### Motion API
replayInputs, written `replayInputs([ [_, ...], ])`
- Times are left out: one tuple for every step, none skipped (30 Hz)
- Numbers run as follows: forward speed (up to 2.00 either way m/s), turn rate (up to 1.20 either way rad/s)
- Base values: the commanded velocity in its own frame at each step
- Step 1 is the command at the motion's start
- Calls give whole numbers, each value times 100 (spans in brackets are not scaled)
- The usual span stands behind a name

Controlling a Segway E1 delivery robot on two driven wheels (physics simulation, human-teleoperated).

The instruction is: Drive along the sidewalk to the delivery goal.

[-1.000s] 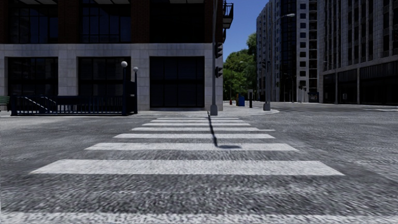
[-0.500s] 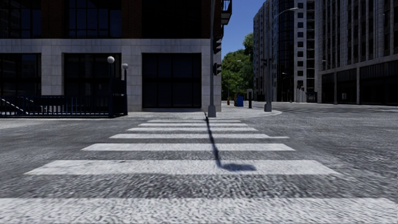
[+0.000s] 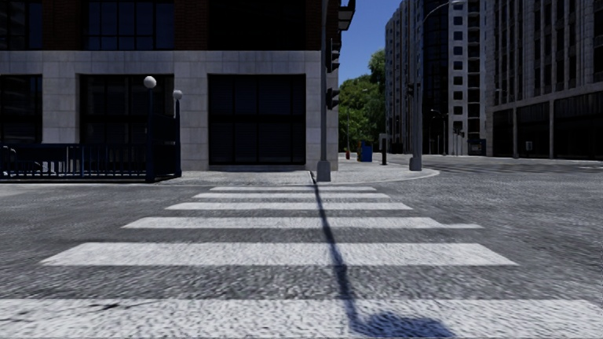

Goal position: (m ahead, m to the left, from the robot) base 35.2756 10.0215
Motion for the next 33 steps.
replayInputs([
  [200, 22],
  [200, 23],
  [200, 23],
  [200, 24],
  [200, 25],
  [200, 25],
  [200, 25],
  [200, 25],
  [200, 25],
  [200, 29],
  [200, 34],
  [200, 35],
  [200, 35],
  [200, 36],
  [200, 36],
  [200, 35],
  [200, 31],
  [200, 31],
  [200, 31],
  [200, 30],
  [200, 29],
  [200, 18],
  [200, 18],
  [200, 0],
  [200, 0],
  [200, 0],
  [200, 0],
  [200, 0],
  [200, 0],
  [200, 0],
  [200, 0],
  [200, 0],
  [200, 0],
])
